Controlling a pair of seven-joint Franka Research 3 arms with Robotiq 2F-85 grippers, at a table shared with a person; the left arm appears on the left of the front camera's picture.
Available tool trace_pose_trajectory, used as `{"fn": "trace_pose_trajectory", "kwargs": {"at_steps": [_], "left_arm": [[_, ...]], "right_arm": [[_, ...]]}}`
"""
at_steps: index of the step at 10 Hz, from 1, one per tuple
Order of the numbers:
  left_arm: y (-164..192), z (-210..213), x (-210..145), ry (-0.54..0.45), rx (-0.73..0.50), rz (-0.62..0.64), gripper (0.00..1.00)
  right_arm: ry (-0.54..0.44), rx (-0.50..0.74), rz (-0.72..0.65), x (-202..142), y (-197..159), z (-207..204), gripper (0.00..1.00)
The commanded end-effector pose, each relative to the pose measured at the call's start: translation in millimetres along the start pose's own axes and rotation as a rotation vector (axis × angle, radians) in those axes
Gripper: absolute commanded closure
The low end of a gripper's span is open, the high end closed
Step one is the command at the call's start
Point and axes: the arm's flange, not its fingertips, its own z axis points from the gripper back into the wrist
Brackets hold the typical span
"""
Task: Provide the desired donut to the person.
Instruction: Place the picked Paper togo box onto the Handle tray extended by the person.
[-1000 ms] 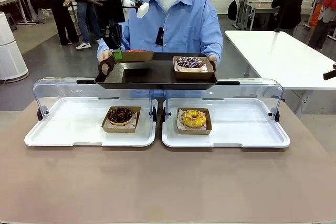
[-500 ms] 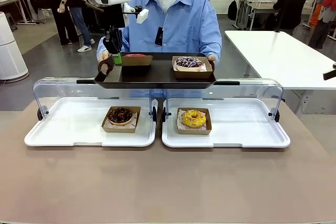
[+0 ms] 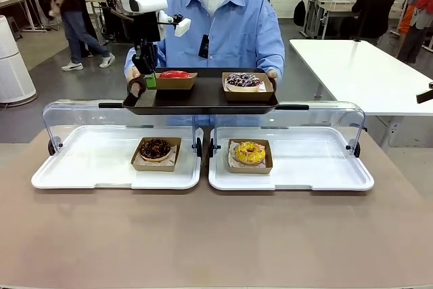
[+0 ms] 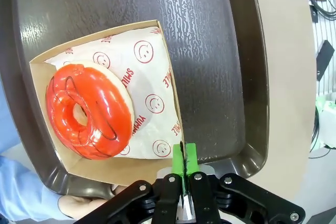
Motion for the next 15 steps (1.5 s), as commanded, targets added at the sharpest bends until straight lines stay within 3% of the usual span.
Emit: {"fn": "trace_pose_trajectory", "kwargs": {"at_steps": [1, 2, 3, 4, 6, 7, 9, 15], "left_arm": [[1.1, 1.0, -2.2, -0.007, -0.002, -0.035, 0.99], [0.1, 0.5, -1.9, -0.007, -0.003, -0.039, 0.52], [-0.2, 0.4, -2.2, -0.006, -0.002, -0.043, 0.43], [1.3, 1.2, -2.6, -0.005, -0.006, -0.049, 0.0], [0.0, -0.8, -2.3, -0.009, -0.005, -0.05, 0.0], [0.4, -0.2, -2.7, -0.009, -0.007, -0.053, 0.22], [-0.6, 0.1, -3.2, -0.011, -0.006, -0.052, 0.0], [-5.2, 0.8, -7.5, -0.004, 0.001, -0.048, 0.0]], "right_arm": [[-0.003, 0.006, 0.001, 1.0, 0.9, -0.5, 0.0], [-0.003, 0.006, 0.001, 1.0, 0.9, -0.5, 0.0], [-0.003, 0.006, 0.001, 1.0, 0.9, -0.5, 0.0], [-0.003, 0.006, 0.001, 1.0, 0.9, -0.5, 0.0], [-0.003, 0.006, 0.001, 1.0, 0.9, -0.5, 0.0], [-0.003, 0.006, 0.001, 1.0, 0.9, -0.5, 0.0], [-0.003, 0.006, 0.001, 1.0, 0.9, -0.5, 0.0], [-0.003, 0.006, 0.001, 1.0, 0.9, -0.5, 0.0]]}}
